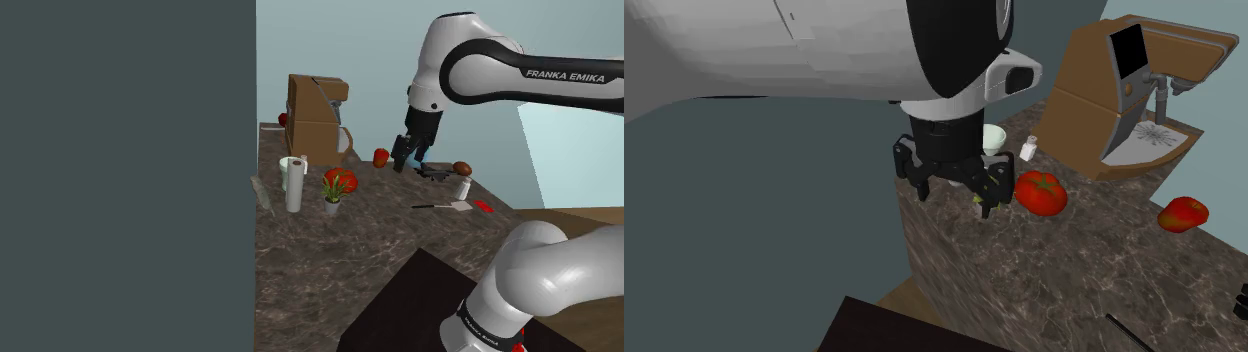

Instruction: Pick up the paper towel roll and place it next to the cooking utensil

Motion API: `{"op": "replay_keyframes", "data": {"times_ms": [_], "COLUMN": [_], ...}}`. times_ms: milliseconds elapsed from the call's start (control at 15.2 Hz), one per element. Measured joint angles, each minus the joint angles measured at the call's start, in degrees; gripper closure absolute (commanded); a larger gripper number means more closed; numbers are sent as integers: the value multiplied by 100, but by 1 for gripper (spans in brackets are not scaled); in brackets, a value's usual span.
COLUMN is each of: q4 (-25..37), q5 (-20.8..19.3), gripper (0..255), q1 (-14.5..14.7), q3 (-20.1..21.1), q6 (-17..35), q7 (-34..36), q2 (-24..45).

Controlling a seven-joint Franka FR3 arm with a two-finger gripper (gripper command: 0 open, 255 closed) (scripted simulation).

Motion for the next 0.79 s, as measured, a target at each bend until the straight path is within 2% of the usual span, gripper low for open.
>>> {"op": "replay_keyframes", "data": {"times_ms": [198, 792], "q4": [118, 1321], "q5": [25, 155], "gripper": [0, 0], "q1": [-9, -48], "q3": [28, 265], "q6": [157, 832], "q7": [71, 614], "q2": [305, 2407]}}
